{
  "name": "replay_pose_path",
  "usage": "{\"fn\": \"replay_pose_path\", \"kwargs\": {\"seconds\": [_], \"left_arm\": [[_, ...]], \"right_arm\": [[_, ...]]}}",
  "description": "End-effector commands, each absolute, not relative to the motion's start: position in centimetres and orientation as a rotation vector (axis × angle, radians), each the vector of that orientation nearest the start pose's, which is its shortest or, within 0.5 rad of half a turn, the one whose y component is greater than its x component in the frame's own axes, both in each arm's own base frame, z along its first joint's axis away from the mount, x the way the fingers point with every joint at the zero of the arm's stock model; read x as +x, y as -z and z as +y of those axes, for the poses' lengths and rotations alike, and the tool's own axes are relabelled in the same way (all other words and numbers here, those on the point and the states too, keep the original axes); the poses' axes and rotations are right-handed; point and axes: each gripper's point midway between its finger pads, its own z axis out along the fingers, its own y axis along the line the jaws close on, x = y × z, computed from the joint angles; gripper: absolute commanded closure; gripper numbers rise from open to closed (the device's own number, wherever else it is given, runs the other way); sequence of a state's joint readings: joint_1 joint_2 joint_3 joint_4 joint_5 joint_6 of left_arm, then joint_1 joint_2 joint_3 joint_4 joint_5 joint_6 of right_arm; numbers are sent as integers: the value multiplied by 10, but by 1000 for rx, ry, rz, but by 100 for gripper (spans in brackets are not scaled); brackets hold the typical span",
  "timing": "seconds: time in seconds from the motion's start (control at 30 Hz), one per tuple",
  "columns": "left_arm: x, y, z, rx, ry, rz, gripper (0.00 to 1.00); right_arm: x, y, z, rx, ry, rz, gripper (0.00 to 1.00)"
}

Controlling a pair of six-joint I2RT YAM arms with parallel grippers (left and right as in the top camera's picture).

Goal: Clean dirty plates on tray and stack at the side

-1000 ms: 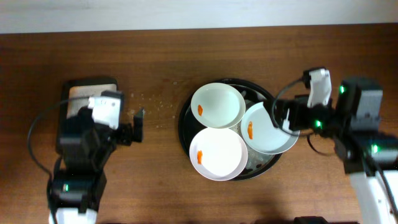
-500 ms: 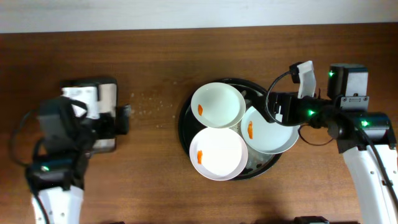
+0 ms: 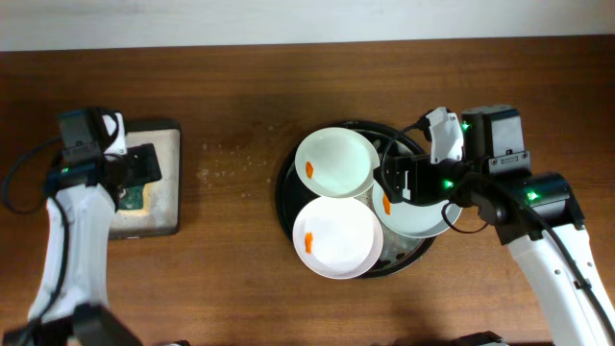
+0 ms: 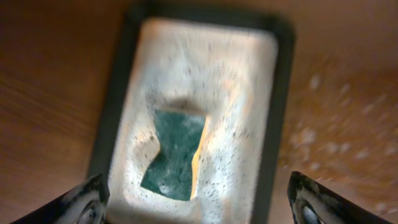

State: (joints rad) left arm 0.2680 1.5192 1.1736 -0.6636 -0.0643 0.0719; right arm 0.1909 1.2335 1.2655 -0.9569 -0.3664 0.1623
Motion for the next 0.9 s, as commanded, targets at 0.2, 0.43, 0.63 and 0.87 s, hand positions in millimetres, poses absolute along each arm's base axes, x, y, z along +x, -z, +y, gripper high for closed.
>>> {"fn": "replay_pose_path", "kwargs": {"seconds": [0.2, 0.43, 0.63, 0.87], "left_arm": [[375, -62, 140, -270, -189, 2762, 43], [380, -33, 150, -244, -193, 2795, 50], [378, -6, 149, -249, -179, 2847, 76], [383, -14, 146, -244, -137, 2844, 100]], "right_arm": [[302, -250, 121, -181, -596, 2485, 0], [302, -250, 121, -182, -596, 2485, 0], [302, -250, 121, -181, -597, 2486, 0], [302, -250, 121, -181, -596, 2486, 0]]}}
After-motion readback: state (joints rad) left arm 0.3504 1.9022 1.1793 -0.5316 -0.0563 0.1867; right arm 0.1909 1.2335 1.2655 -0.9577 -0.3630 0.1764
